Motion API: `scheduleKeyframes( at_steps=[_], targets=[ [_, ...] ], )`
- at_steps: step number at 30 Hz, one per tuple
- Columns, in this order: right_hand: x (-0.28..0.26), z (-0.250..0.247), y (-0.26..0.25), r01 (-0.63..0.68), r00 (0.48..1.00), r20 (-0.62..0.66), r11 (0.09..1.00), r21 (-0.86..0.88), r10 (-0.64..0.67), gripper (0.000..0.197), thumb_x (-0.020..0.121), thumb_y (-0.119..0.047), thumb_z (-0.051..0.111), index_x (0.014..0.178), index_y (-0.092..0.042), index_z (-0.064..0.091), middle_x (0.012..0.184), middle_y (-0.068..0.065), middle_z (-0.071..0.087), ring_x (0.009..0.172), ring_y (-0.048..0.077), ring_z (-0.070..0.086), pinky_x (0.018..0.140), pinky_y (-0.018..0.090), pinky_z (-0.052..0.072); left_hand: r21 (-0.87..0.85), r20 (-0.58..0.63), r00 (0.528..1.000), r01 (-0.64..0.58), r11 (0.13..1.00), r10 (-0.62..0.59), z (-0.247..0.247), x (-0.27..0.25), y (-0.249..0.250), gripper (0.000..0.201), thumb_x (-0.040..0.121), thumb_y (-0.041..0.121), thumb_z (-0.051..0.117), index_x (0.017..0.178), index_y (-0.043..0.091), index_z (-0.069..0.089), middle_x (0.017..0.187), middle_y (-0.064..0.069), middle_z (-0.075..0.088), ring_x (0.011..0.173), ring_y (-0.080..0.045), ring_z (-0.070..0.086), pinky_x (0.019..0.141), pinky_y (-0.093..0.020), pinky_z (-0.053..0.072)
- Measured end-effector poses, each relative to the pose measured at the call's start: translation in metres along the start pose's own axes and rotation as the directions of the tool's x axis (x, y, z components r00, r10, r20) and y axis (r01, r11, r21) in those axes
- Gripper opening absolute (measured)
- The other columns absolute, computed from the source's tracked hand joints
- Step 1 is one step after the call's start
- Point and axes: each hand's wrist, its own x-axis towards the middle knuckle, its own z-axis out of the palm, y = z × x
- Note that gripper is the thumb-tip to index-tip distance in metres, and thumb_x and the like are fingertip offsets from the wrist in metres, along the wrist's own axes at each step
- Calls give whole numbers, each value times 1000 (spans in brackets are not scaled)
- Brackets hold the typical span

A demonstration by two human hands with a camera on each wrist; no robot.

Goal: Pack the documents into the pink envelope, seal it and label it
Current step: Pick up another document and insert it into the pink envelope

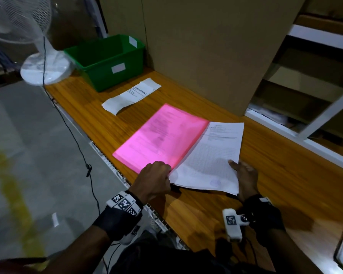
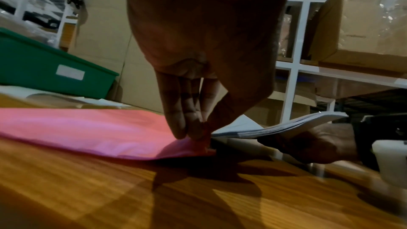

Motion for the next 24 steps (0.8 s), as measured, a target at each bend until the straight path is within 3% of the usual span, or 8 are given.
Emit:
scheduleKeyframes(
  at_steps=[2, 5, 7, 12, 17, 21, 24],
  targets=[
    [0, 4, -1, -45, 996, 79, 998, 33, 42, 21, 89, -9, 69, 109, -2, 70, 103, 13, 74, 81, 26, 71, 68, 35, 58, -110, -11, 1000, -4, 994, 3, -1, 1, -2, 15, 75, 15, 58, 63, 14, 49, 63, -1, 53, 60, -23, 51, 51, -30, 37],
    [1, 9, -2, -61, 961, 262, 994, -93, 83, 26, 89, -11, 69, 115, -8, 68, 112, 8, 73, 98, 24, 71, 84, 40, 57, -193, -32, 999, 0, 981, -6, -1, 1, -6, 9, 78, 15, 62, 74, 9, 68, 73, -5, 69, 66, -22, 62, 58, -31, 50],
    [-1, 12, -3, -45, 936, 339, 990, -135, 89, 28, 90, -9, 68, 118, -11, 67, 116, 6, 72, 105, 24, 69, 90, 42, 55, -213, -27, 1000, 0, 977, -6, 1, 2, -8, 11, 80, 16, 62, 76, 7, 69, 74, -6, 70, 68, -22, 64, 60, -33, 52],
    [-10, 37, 4, -6, 952, 305, 993, -120, 42, 31, 91, -7, 66, 121, -11, 65, 115, 4, 72, 103, 23, 70, 87, 41, 57, -248, -21, 1000, -28, 968, 24, 5, 4, -7, 17, 79, 19, 60, 80, 5, 69, 76, -10, 68, 70, -24, 61, 62, -40, 53],
    [-15, 40, 8, -36, 957, 274, 978, -208, 93, 27, 90, -13, 68, 117, -12, 67, 111, 5, 74, 98, 24, 71, 82, 41, 59, -312, -70, 998, -29, 950, 7, 6, 2, -5, 14, 81, 11, 62, 89, 5, 73, 84, -8, 73, 75, -21, 65, 69, -38, 56],
    [-15, 35, 3, -43, 958, 269, 976, -213, 101, 18, 88, -9, 70, 106, -11, 71, 102, 2, 76, 88, 20, 73, 66, 32, 58, -385, -132, 991, -55, 921, 4, 11, 1, -6, 18, 81, 9, 63, 94, 7, 74, 90, -8, 74, 79, -22, 66, 71, -37, 56],
    [-20, 58, 10, -13, 978, 205, 985, -175, 49, 17, 88, -3, 69, 104, -6, 70, 99, 5, 74, 81, 18, 70, 62, 25, 56, -489, -117, 993, -45, 871, -15, 13, 4, 0, 24, 84, 7, 68, 108, 7, 72, 100, -10, 73, 84, -18, 66, 77, -29, 55]
  ],
)
